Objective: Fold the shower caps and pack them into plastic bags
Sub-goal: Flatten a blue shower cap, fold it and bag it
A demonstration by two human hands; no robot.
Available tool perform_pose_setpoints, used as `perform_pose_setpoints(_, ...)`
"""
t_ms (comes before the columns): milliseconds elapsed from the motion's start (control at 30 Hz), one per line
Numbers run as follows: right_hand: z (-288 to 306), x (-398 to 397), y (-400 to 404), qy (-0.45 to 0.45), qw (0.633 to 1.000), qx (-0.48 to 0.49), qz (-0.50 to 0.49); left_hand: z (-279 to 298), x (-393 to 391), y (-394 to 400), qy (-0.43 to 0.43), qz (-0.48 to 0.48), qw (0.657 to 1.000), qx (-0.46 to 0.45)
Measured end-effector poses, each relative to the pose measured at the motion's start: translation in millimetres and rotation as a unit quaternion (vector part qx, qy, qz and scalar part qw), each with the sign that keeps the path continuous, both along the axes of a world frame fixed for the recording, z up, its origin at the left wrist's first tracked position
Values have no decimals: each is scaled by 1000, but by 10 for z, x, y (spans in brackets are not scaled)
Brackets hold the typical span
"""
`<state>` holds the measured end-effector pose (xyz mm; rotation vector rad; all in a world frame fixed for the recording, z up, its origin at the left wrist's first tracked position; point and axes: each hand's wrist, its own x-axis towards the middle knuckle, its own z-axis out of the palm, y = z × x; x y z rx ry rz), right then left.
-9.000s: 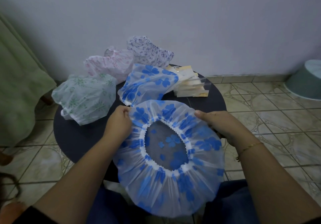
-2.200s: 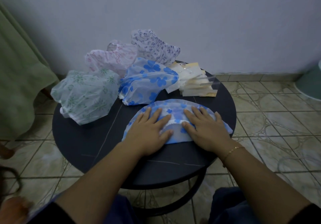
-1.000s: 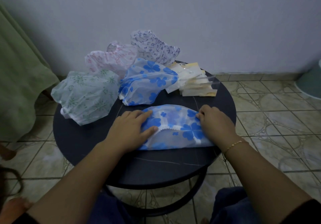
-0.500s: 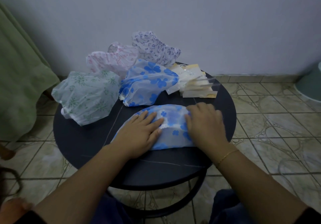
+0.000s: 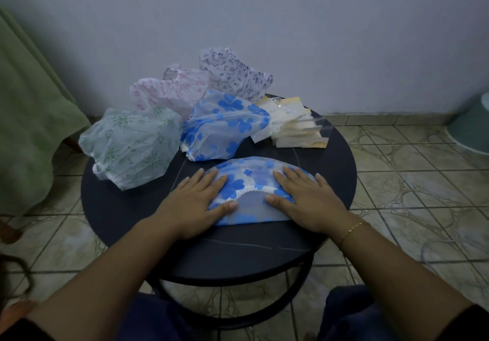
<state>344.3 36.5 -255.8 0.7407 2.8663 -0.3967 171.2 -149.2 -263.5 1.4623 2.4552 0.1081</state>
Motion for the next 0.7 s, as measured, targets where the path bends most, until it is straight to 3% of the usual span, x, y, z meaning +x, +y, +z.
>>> perform_pose_setpoints(200,1,100,62,7,1000,2,-27,13,-94,-175,-2,33,999,-6)
perform_pose_setpoints(333,17,118,48,-9,996,82,-36,29,-45,-236,-2,36,999,31)
perform_pose_setpoints(533,72,-21,-63,53,966,185,-174,154,-14,-282,42,-5,989,145)
perform_pose_setpoints(700,12,-191,-102,82,982,99,-137,105,100,-239,52,-96,964,240)
